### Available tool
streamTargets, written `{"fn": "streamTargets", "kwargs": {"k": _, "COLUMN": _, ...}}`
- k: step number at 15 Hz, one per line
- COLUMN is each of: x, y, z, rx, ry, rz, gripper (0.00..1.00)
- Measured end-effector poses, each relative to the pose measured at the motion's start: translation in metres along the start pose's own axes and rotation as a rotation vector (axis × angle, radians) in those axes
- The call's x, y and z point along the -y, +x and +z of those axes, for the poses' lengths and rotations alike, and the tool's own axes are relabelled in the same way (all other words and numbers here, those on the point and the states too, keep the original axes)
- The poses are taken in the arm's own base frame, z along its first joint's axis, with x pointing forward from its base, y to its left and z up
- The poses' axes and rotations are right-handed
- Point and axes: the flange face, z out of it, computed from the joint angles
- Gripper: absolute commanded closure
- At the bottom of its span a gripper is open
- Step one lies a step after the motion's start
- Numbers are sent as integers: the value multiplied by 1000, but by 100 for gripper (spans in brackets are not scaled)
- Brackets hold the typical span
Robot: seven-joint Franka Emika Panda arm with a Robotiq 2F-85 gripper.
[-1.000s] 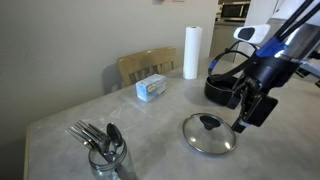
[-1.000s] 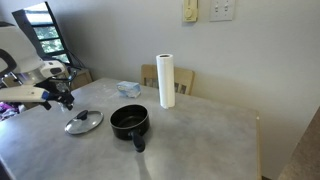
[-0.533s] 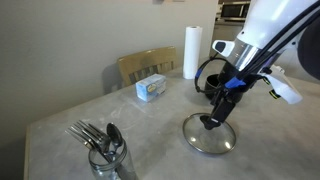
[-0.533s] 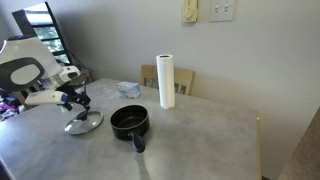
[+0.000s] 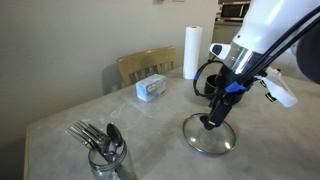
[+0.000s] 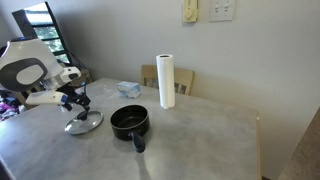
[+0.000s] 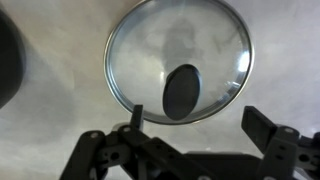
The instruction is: Put the lid on the pot
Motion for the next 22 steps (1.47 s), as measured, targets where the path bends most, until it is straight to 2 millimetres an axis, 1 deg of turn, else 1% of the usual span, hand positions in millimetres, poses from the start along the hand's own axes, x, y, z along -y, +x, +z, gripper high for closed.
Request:
{"fn": "streamTargets", "kwargs": {"k": 2, "x": -3, "y": -1, "z": 6, "rx": 11, "ry": 0, "rz": -27, "gripper": 0}}
{"fn": "streamTargets", "kwargs": {"k": 5, "x": -16, "y": -2, "z": 19, "rx": 32, "ry": -29, "rz": -98, "gripper": 0}}
{"fn": "streamTargets", "kwargs": {"k": 7, "x": -23, "y": -1, "z": 27, "rx": 68, "ry": -43, "rz": -141, "gripper": 0}}
{"fn": "streamTargets", "kwargs": {"k": 8, "x": -23, "y": 0, "z": 31, "rx": 96, "ry": -43, "rz": -154, "gripper": 0}}
{"fn": "streamTargets", "kwargs": {"k": 10, "x": -18, "y": 3, "z": 37, "rx": 157, "ry": -31, "rz": -171, "gripper": 0}}
{"fn": "streamTargets", "kwargs": {"k": 12, "x": -5, "y": 8, "z": 42, "rx": 208, "ry": -12, "rz": -193, "gripper": 0}}
{"fn": "streamTargets", "kwargs": {"k": 14, "x": 9, "y": 13, "z": 43, "rx": 222, "ry": 3, "rz": -213, "gripper": 0}}
{"fn": "streamTargets", "kwargs": {"k": 16, "x": 16, "y": 18, "z": 43, "rx": 215, "ry": 10, "rz": -225, "gripper": 0}}
{"fn": "streamTargets", "kwargs": {"k": 19, "x": 15, "y": 24, "z": 44, "rx": 203, "ry": 6, "rz": -225, "gripper": 0}}
{"fn": "streamTargets", "kwargs": {"k": 22, "x": 5, "y": 26, "z": 43, "rx": 202, "ry": -45, "rz": -190, "gripper": 0}}
